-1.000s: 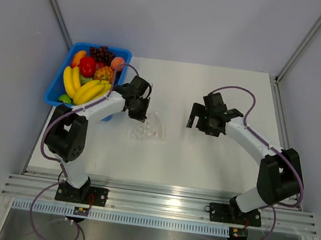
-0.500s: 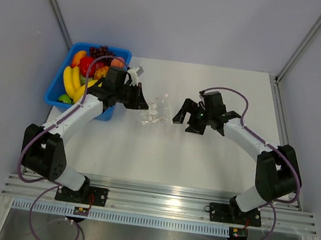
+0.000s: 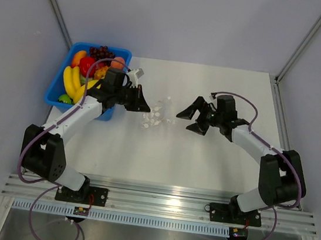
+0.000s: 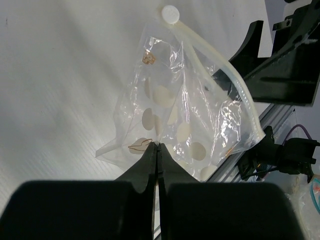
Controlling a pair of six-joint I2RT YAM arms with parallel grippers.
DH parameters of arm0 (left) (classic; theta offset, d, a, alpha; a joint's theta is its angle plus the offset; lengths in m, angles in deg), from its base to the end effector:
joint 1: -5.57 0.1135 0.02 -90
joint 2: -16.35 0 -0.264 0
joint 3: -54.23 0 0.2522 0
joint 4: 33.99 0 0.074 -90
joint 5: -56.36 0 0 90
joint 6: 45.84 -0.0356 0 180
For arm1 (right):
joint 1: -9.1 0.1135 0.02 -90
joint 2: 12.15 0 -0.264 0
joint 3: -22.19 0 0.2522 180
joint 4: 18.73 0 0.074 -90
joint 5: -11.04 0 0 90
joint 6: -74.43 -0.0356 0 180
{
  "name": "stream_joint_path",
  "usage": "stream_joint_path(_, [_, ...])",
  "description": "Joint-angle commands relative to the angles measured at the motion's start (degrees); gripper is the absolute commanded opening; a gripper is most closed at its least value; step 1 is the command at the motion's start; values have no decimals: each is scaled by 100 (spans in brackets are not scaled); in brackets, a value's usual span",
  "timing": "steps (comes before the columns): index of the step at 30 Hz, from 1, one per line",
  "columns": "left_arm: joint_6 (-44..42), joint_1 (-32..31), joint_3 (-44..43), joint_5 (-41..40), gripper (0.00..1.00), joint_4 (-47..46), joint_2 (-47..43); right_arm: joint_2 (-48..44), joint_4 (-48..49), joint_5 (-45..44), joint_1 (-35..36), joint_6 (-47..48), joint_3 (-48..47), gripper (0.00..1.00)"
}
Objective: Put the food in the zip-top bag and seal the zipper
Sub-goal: Open the zipper of the food storage bag at the center of the board.
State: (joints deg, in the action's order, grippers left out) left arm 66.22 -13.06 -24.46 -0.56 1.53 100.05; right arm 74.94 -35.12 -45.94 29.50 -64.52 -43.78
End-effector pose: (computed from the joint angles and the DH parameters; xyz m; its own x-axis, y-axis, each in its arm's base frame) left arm 0.2981 -0.1210 0.2864 -0.8189 -0.0560 -0.5712 0.3811 0.6910 -0.6142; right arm 0.2971 0.1312 0.2231 -0.9007 0.3397 -0.2707 -0.0276 0.5772 0.8161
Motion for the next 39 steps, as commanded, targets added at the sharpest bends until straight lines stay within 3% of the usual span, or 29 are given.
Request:
stream_joint_path(1, [-27,88,94,321,0,-295,-319,-245,562,398,-370,-352,228,99])
stream_joint_path(16, [-44,97,59,823,0,-444,-258,212,984,1251,-379,-159,0,100])
stream_joint_path(32, [-88,97,147,823,0,-400,-363,493,1327,1629,130,-141,-325,97])
stream_joint_path(36, [-80,97,138,858,0,-418,-363,581,1125,1664,253,-1,-422,83])
stream_joint_path(39, [-123,97,147,849,0,-453,-407,608,1151,1629,350,-18,-431,60])
